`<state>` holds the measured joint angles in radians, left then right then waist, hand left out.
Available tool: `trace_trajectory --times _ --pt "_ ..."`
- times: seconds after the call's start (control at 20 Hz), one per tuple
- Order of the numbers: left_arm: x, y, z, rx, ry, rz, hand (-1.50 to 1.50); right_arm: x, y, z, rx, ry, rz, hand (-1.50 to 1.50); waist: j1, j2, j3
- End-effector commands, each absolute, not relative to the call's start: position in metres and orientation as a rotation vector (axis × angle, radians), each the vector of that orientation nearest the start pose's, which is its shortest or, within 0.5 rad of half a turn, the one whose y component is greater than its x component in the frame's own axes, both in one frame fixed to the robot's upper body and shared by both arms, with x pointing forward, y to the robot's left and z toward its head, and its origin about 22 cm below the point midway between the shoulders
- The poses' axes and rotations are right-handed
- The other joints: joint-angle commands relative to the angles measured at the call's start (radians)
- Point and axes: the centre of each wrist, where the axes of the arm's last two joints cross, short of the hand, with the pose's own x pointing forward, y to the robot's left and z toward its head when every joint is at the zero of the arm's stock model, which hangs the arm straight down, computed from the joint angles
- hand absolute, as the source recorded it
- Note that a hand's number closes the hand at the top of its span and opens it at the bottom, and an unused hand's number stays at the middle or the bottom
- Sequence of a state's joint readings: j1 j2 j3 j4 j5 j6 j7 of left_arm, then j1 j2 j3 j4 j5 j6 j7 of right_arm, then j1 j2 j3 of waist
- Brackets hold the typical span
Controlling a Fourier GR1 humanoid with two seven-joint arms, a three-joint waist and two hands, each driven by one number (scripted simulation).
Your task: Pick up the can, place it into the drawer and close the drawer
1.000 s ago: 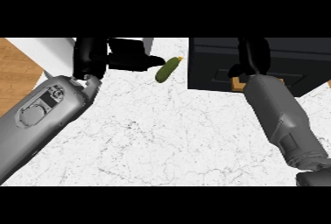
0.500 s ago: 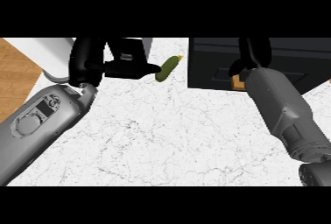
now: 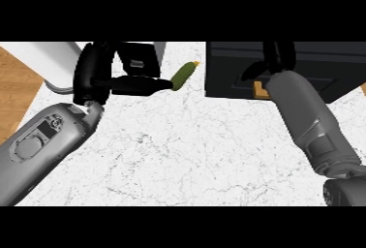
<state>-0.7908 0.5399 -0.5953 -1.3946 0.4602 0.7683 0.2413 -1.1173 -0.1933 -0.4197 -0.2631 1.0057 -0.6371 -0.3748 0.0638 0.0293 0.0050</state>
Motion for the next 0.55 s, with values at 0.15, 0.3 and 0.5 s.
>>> trace_trajectory --times 0.15,0.3,0.5 --pt "0.34 0.172 0.134 0.256 -1.69 -0.077 -1.5 0.464 -0.171 0.099 -0.753 -1.961 0.286 -1.5 -0.006 -0.016 -0.001" --pt "0.337 0.168 0.137 0.252 -1.717 -0.053 -1.5 0.464 -0.163 0.098 -0.648 -1.947 0.194 -1.5 -0.011 -0.017 -0.002" --pt "0.34 0.181 0.143 0.272 -1.711 -0.052 -1.5 0.47 -0.165 0.118 -0.598 -1.954 0.187 -1.5 -0.02 -0.015 -0.004"
